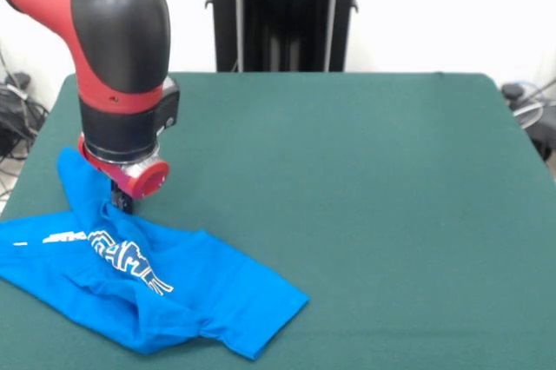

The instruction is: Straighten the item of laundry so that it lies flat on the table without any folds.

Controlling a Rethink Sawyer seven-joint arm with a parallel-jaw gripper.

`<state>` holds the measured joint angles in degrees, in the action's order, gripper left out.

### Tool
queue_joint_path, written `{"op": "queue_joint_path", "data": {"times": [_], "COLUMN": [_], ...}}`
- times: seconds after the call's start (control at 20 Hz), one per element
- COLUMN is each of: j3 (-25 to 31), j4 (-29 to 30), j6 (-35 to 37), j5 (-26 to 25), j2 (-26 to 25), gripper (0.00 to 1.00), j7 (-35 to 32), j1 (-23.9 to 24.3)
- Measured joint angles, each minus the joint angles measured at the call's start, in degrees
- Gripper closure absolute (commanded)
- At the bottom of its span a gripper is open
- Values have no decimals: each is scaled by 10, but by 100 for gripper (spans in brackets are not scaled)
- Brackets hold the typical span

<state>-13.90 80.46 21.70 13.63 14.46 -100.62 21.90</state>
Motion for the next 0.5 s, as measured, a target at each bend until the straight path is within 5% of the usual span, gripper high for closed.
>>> {"op": "queue_joint_path", "data": {"times": [0.5], "j3": [-5], "j4": [-32], "j6": [7], "j5": [-17], "j2": [-16], "gripper": [100], "j7": [0], "j1": [0]}}
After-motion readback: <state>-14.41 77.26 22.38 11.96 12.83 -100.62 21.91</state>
